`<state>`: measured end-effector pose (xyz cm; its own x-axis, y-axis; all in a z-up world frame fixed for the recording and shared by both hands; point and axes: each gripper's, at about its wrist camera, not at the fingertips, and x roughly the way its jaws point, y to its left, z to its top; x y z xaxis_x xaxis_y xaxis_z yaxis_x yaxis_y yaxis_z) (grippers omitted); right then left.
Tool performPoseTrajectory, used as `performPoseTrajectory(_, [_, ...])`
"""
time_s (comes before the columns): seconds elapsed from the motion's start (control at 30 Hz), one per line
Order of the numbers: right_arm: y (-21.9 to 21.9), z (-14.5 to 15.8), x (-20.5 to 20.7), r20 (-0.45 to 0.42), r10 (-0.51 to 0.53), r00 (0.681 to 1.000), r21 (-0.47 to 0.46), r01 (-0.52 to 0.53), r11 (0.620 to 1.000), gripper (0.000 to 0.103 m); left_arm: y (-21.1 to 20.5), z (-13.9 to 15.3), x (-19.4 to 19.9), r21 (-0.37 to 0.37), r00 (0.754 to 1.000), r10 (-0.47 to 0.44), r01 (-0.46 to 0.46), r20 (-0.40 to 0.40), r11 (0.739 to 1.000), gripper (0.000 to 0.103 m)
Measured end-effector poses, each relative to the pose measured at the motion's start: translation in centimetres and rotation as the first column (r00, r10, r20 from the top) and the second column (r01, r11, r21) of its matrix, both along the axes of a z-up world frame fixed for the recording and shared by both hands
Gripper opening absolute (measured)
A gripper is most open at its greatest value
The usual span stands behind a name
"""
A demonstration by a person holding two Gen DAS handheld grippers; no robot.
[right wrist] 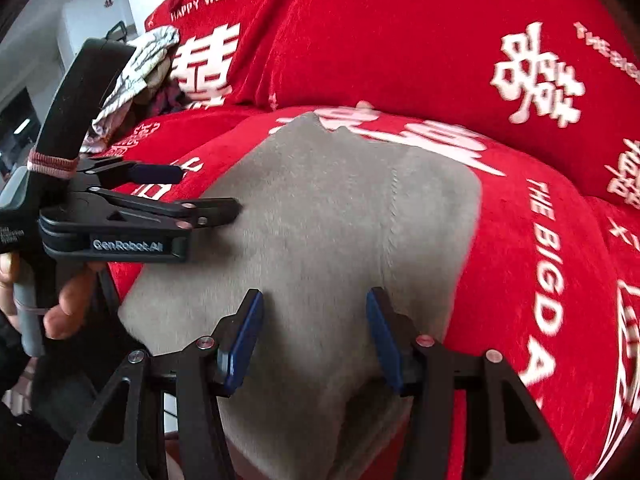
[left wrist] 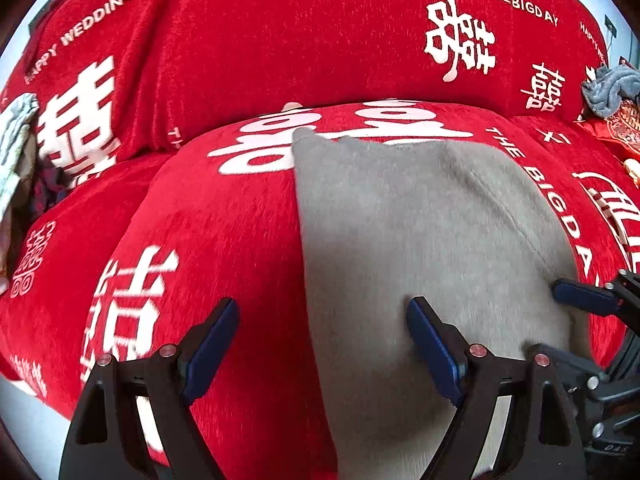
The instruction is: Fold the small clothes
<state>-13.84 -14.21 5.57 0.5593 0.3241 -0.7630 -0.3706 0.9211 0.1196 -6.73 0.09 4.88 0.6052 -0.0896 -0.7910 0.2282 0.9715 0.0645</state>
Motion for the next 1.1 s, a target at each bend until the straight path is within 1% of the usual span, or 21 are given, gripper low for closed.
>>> performPoseTrajectory(0.07, [0.0, 0.8, -1.6, 0.024, -0.035, 0.999, -0.026, 0.035, 0.999, 0.057, -0.3, 0.5, -1.5, 0.023, 0.999, 0.002, -0.003, 0.032, 1.000, 0.087])
performPoseTrajectory(0.13, [0.0, 2.1, -2.8, 0.057, -0.073, 0.996, -0.023, 0.074, 0.997, 0.059, -0.6, 1.4, -3.4, 0.037, 0.995, 0.001, -0.005, 0.099, 0.999, 0.087])
performPoseTrajectory(0.2, [0.2, 3.4, -3.7, 0.074, -0.139, 0.987, 0.003, 0.139, 0.990, 0.063, -1.0, 2.4, -5.0, 0.050, 0.982, 0.019, -0.028, 0.189, 0.998, 0.087])
performPoseTrajectory(0.27, [0.7, 3.9, -3.9, 0.073, -0.184, 0.980, 0.007, 0.184, 0.983, 0.064, -1.3, 2.9, -6.0, 0.060, 0.964, 0.052, -0.070, 0.262, 0.996, 0.087])
performPoseTrajectory(0.3, [1.1, 4.0, -4.0, 0.075, -0.187, 0.979, 0.009, 0.187, 0.982, 0.064, -1.4, 3.1, -6.5, 0.061, 0.956, 0.063, -0.084, 0.288, 0.995, 0.087])
performPoseTrajectory(0.43, [2.8, 3.9, -4.8, 0.092, -0.188, 0.978, -0.039, 0.193, 0.980, 0.064, -1.6, 3.3, -7.7, 0.056, 0.953, 0.052, -0.072, 0.297, 0.996, 0.087])
performPoseTrajectory(0.47, [2.9, 3.8, -5.0, 0.096, -0.200, 0.975, -0.046, 0.205, 0.978, 0.064, -1.6, 3.4, -7.8, 0.058, 0.950, 0.062, -0.083, 0.305, 0.995, 0.087])
performPoseTrajectory(0.63, [2.5, 3.4, -5.5, 0.077, -0.243, 0.967, -0.031, 0.246, 0.969, 0.064, -1.1, 3.3, -8.4, -0.004, 0.954, 0.084, -0.087, 0.289, 0.996, 0.087])
performPoseTrajectory(0.73, [2.4, 3.1, -5.7, 0.072, -0.264, 0.962, -0.039, 0.267, 0.963, 0.064, -1.1, 3.0, -8.7, -0.012, 0.948, 0.101, -0.102, 0.301, 0.995, 0.087])
performPoseTrajectory(0.9, [2.3, 2.4, -5.9, 0.062, -0.299, 0.952, -0.053, 0.302, 0.952, 0.064, -1.0, 2.5, -9.0, -0.018, 0.949, 0.125, -0.125, 0.288, 0.992, 0.087])
performPoseTrajectory(1.1, [2.0, 2.5, -6.4, 0.082, -0.335, 0.939, -0.047, 0.339, 0.940, 0.064, -0.8, 2.2, -9.4, -0.046, 0.955, 0.125, -0.117, 0.270, 0.992, 0.087])
